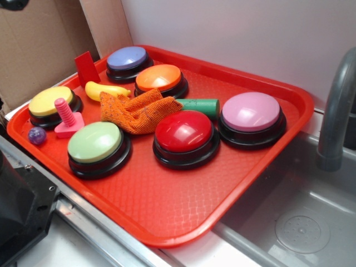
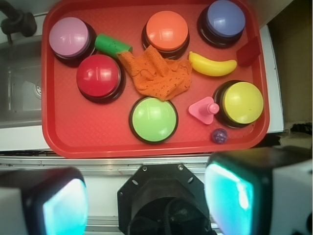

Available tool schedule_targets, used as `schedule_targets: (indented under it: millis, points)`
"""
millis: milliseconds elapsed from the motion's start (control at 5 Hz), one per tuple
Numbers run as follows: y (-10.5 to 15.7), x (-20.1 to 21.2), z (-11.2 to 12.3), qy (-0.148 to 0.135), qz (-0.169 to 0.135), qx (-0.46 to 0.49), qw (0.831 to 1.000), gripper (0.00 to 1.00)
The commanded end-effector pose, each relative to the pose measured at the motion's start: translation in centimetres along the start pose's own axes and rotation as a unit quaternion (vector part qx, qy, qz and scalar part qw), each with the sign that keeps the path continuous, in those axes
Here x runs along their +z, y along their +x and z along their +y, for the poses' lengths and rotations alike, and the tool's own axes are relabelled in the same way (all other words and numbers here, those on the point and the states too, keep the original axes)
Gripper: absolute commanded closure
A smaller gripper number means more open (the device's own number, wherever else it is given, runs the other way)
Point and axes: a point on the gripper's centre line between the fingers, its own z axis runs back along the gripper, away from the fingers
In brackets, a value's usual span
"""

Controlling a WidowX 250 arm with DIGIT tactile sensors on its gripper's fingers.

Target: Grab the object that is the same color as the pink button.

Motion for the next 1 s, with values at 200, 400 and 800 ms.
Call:
schedule_targets:
  millis: [200,400,800]
  points:
    - [0.2,-1.0,1.4,-0.015,0.009,0.075,0.997,0.0]
    - [0.4,-2.5,3.3,-0.016,0.009,0.175,0.984,0.0]
    - [0.4,-7.0,7.7,0.017,-0.007,0.367,0.93,0.0]
